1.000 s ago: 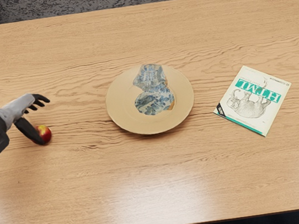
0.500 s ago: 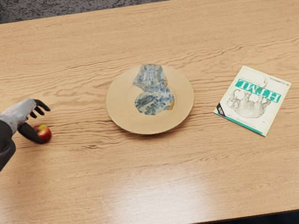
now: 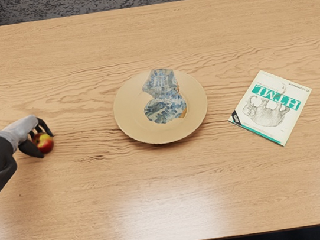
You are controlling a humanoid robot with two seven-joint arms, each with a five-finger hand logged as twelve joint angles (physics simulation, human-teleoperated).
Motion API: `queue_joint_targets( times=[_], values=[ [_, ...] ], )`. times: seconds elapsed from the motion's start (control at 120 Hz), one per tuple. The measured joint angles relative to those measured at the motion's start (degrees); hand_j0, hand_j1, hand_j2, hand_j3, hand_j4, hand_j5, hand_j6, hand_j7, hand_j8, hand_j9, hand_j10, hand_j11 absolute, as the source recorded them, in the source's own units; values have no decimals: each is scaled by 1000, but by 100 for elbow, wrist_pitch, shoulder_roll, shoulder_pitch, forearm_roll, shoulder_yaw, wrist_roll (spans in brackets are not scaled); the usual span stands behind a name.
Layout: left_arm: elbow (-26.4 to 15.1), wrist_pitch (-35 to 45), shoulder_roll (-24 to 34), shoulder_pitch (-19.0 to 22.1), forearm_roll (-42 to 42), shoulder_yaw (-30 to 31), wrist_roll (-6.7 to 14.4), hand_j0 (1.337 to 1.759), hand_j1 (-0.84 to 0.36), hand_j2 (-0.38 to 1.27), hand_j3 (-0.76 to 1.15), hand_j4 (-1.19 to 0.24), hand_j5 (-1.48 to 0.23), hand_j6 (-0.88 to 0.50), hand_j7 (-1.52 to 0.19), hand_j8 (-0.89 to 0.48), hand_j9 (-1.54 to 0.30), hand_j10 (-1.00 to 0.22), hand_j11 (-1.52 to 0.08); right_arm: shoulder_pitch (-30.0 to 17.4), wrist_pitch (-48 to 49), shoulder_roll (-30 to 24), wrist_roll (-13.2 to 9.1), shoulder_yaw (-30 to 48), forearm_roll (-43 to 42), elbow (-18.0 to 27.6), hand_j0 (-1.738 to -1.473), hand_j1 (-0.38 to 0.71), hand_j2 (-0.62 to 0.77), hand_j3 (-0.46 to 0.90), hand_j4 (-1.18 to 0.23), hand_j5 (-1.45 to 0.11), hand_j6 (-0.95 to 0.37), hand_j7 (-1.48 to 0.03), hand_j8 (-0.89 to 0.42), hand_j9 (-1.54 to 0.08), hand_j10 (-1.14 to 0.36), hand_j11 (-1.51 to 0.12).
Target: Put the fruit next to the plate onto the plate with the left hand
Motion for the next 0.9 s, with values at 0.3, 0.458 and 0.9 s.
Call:
queue_joint_targets(
  times=[0.3,0.458,0.9],
  values=[
    [9,-71,0,-212,-45,42,52,1652,-372,294,0,-454,-1020,-294,-1006,-369,-987,-730,-987,0,0,0,1,0,0,-1,-1658,-310,-7,0,-33,-43,-33,-43,-33,-43,-33,-43],
    [141,-329,-206,-571,-109,24,52,1652,-361,297,0,-462,-1053,-297,-1033,-377,-1011,-751,-1011,0,0,0,-1,0,0,0,-1658,-310,-7,0,-33,-43,-33,-43,-33,-43,-33,-43],
    [943,-1100,-1140,-1124,-556,-402,37,1654,-379,572,0,-623,-1092,-355,-1043,-428,-1018,-761,-1019,0,0,0,1,0,0,-1,-1658,-310,-7,0,-33,-43,-33,-43,-33,-43,-33,-43]
  ],
)
